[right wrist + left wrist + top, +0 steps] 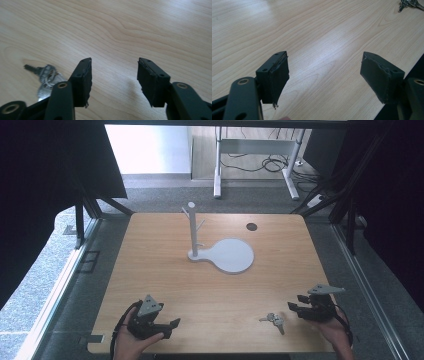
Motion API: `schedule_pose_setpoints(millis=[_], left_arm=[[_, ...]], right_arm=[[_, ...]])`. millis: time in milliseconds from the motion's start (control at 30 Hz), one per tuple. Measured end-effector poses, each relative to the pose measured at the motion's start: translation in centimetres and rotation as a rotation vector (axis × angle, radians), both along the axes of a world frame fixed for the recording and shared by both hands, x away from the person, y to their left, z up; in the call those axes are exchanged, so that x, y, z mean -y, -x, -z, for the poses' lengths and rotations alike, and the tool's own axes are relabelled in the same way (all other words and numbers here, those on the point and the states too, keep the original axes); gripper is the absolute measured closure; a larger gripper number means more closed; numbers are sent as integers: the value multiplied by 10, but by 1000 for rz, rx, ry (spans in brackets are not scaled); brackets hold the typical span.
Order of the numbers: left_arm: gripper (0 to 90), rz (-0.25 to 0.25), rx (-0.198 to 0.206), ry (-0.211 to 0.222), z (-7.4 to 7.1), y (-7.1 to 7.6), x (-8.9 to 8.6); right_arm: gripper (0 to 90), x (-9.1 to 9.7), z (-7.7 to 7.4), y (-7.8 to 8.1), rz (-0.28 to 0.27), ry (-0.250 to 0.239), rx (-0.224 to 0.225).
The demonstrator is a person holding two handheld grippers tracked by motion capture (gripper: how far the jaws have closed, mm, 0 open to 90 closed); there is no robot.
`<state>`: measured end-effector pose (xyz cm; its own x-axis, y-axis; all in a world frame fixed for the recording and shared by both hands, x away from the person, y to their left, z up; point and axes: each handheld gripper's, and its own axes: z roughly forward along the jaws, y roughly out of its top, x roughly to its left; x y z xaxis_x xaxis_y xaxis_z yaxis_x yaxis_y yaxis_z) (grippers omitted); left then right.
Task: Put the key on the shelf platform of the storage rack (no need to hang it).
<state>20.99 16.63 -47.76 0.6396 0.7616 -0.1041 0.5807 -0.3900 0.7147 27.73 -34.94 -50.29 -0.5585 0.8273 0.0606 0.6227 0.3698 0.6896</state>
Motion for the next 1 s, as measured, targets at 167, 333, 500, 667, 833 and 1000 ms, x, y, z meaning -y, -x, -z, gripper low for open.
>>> schedule_pose_setpoints(millis=[167, 333, 500, 667, 833, 1000], left_arm=[[233, -12, 11, 4, -4, 1, -3], [233, -9, 22, 7, -8, 4, -4], [233, -3, 22, 10, -8, 4, -4], [233, 4, 19, 11, -8, 4, -1], [233, 11, 21, 13, -9, 5, 0], [233, 7, 15, 17, -7, 4, 0]], right_arm=[[482, -4, -9, -2, -39, 9, -4], [487, -10, -27, -3, -90, 34, -14], [487, -16, -42, -6, -122, 70, -30], [487, -27, -54, -10, -165, 96, -45], [479, -44, -56, -17, -221, 152, -90], [473, -58, -50, -22, -263, 206, -144]])
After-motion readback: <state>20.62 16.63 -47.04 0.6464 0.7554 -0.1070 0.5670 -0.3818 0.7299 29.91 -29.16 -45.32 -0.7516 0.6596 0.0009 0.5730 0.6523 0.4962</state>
